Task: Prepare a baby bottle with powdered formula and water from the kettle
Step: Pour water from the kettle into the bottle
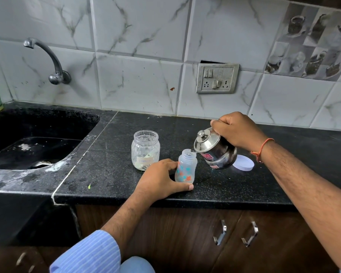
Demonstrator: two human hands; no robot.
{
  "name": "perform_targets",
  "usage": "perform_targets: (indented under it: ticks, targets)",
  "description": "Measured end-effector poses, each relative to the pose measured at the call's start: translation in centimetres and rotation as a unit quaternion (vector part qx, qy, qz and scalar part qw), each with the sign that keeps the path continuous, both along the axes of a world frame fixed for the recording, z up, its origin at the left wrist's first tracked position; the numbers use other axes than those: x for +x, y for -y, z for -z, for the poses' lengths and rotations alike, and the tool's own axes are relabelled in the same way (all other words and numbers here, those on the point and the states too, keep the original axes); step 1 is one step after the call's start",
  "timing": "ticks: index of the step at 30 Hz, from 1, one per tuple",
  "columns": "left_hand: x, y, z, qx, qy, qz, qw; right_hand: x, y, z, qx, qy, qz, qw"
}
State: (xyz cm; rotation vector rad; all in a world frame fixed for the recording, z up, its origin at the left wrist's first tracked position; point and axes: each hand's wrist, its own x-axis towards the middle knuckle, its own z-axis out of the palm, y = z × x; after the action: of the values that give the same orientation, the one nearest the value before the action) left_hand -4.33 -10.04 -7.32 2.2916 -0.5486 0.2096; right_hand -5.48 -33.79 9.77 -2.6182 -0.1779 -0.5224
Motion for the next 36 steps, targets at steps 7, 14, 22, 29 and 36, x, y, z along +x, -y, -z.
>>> perform_targets:
  ticks: [7,14,22,29,36]
  targets:
    - [0.11,0.03,0.16,0.000,0.001,0.000,1.000,0.00,-0.03,-0.07,-0.004,-0.004,0.005,1.000]
    - [0.13,0.07,0.17,-0.001,-0.003,0.000,1.000,-0.02,-0.01,-0.18,-0.017,-0.006,0.003,1.000]
    - [-0.06,0.00,-0.09,0.004,-0.004,-0.005,1.000,-0.19,-0.24,-0.49,-0.030,-0.008,0.004,1.000]
    - [-0.34,0.03,-0.33,0.005,-0.003,-0.005,1.000,-0.34,-0.49,-0.71,-0.039,-0.008,0.005,0.999]
    - [-0.32,0.04,-0.33,0.007,-0.005,-0.007,1.000,-0.27,-0.44,-0.68,-0.043,-0.006,0.006,0.999]
